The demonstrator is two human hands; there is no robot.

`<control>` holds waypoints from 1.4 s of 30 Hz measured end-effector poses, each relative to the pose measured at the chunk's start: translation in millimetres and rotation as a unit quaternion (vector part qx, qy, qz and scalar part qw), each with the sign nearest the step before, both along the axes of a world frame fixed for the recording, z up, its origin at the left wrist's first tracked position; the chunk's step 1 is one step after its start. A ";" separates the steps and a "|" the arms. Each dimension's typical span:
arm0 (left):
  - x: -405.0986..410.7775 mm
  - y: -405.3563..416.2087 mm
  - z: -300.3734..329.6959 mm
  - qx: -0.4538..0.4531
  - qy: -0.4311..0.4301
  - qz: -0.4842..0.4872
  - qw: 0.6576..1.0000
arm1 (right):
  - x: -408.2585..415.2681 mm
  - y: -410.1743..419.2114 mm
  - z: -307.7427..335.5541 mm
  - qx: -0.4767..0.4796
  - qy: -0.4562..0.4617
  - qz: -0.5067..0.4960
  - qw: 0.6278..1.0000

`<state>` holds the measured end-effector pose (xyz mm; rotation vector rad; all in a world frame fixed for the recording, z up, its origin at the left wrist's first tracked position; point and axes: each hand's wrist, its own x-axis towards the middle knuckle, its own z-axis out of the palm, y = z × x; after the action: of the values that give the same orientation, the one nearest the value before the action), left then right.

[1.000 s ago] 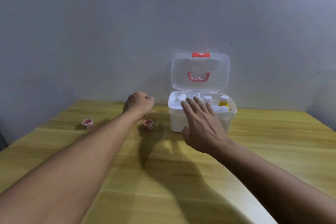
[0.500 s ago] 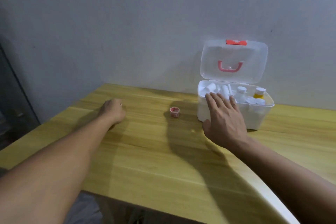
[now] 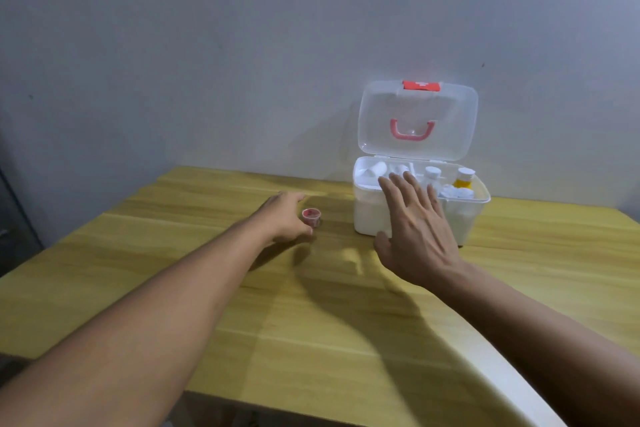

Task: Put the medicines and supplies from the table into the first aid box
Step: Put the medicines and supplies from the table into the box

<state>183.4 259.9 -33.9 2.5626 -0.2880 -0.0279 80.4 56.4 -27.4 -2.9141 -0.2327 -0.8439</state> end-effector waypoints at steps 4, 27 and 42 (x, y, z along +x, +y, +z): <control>3.7 -17.2 -3.8 0.038 -0.040 0.009 0.998 | -7.0 -20.2 0.4 0.031 -0.014 -0.013 0.999; -8.8 -111.9 77.7 0.045 -0.094 -0.162 0.981 | -17.7 -69.2 -7.2 0.057 -0.021 -0.041 0.997; -13.1 -107.1 44.4 0.115 -0.106 -0.156 0.975 | -12.5 -73.4 -4.3 0.081 -0.020 -0.049 0.995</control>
<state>170.3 152.8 10.6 2.7243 -0.8118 0.1026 67.8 -17.1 -31.7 -2.7786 -0.0235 -0.8896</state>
